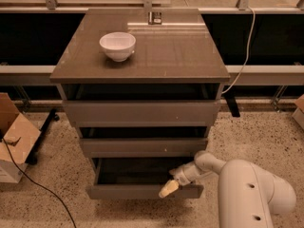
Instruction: Open bottom drawer
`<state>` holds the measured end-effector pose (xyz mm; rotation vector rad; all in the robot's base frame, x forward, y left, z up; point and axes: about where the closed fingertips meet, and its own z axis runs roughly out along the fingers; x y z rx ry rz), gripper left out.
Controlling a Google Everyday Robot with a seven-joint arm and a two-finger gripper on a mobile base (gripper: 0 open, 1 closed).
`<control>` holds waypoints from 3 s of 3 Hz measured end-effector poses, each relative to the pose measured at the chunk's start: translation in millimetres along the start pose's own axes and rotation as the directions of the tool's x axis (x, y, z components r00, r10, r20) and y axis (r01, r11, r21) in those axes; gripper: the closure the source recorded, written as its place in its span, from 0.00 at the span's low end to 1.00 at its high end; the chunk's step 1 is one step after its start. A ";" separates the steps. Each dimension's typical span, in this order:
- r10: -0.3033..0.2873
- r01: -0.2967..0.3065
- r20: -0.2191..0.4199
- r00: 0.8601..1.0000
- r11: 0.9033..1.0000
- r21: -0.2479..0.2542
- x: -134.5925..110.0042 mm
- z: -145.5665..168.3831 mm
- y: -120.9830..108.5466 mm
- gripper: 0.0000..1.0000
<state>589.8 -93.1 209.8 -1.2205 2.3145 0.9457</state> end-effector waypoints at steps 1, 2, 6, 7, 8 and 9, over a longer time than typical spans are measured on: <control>-0.024 0.025 -0.053 0.998 1.000 0.011 5.8 5.3 5.5 0.00; -0.028 0.030 -0.127 0.991 1.000 0.010 22.2 13.7 12.2 0.00; 0.061 -0.080 -0.285 0.956 0.995 -0.057 99.7 10.8 55.9 0.63; 0.066 -0.087 -0.289 0.955 0.994 -0.060 101.9 10.4 59.0 0.39; 0.066 -0.088 -0.290 0.955 0.994 -0.062 102.5 11.4 59.8 0.08; 0.066 -0.088 -0.290 0.955 0.994 -0.064 103.1 12.4 60.7 0.00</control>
Offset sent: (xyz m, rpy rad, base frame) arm -0.0384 -0.0066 -0.0315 -0.1985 0.0571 0.0979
